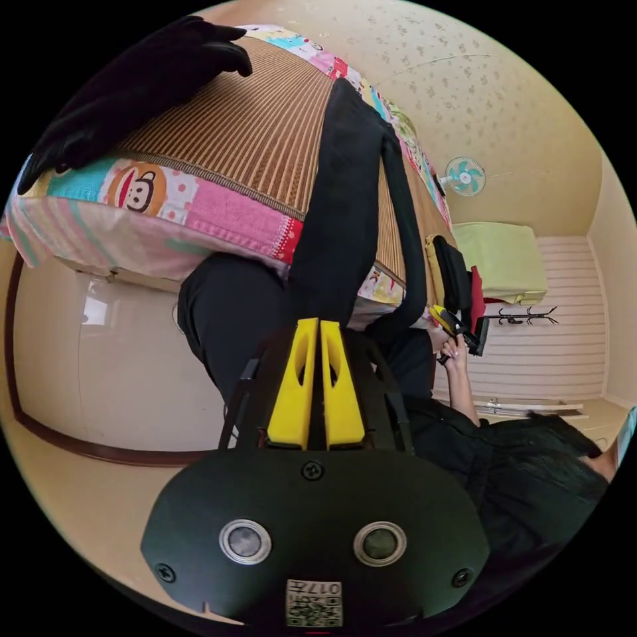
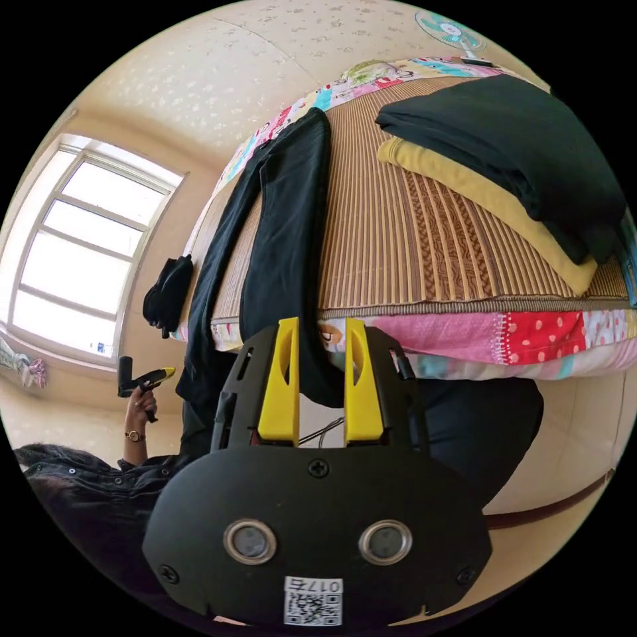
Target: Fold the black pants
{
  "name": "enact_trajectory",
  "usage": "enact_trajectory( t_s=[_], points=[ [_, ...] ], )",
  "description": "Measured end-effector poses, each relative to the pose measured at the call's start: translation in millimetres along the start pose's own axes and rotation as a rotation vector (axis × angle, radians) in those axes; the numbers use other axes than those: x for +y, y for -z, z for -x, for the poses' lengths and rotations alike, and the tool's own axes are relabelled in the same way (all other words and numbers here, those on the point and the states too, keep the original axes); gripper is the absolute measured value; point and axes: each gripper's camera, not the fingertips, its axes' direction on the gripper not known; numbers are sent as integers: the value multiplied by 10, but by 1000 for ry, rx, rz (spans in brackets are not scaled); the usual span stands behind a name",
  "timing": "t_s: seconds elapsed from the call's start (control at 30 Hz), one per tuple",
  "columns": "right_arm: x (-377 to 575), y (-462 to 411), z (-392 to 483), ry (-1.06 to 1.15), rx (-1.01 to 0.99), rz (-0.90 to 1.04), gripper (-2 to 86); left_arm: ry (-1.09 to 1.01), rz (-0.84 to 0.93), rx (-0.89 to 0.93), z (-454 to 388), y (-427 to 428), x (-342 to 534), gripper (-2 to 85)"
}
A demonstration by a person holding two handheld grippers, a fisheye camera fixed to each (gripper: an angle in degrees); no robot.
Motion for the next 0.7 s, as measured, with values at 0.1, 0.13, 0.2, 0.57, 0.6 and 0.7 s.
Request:
enact_trajectory(
  t_s=[0.1,0.13,0.2,0.57,0.6,0.7],
  points=[
    [46,-38,-160,-3,-41,53,106,3,-78,97,17,38,174,52],
    [49,-65,-223,0,-52,71,113,-12,-89,107,-14,43,181,54],
    [27,-133,-320,7,-76,123,119,-151,-76,109,-298,3,109,64],
    [409,-56,-304,105,-217,243,34,-588,128,179,-2099,-803,-362,111],
    [450,39,-254,125,-210,223,33,-623,137,140,-2296,-856,-347,121],
    [532,417,-19,179,-239,150,29,-706,190,16,-2760,-1069,-313,155]
  ],
)
